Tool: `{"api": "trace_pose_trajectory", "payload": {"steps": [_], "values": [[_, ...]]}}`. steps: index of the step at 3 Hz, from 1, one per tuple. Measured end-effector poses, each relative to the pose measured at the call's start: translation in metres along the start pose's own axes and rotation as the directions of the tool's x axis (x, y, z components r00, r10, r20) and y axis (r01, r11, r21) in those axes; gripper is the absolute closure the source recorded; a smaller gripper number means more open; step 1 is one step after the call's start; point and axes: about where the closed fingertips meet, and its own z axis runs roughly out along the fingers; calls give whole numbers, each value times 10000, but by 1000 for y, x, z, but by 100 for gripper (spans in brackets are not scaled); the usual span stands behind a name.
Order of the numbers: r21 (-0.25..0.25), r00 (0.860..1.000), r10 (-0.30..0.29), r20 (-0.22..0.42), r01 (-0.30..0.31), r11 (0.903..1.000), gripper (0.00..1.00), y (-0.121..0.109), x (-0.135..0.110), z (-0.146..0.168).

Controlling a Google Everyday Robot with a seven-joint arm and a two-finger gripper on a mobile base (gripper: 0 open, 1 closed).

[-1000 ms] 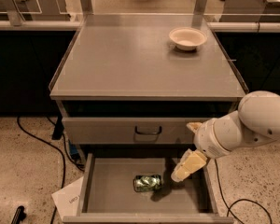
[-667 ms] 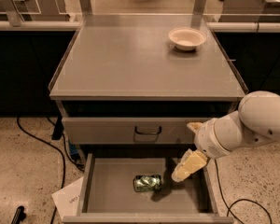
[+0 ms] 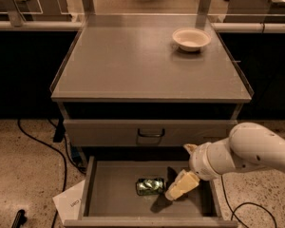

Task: Pick green can from middle drawer and place on counter

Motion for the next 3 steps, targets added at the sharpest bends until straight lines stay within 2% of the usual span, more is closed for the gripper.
{"api": "trace_pose_trajectory", "payload": {"steps": [1,2,3], "values": [[-262,10000,47,66,-45,9996,0,6,16,42],[-223,9995,70,-307,-77,9997,0,-1,41,101],[-209,9995,47,-304,-53,9998,0,-2,41,103]]}}
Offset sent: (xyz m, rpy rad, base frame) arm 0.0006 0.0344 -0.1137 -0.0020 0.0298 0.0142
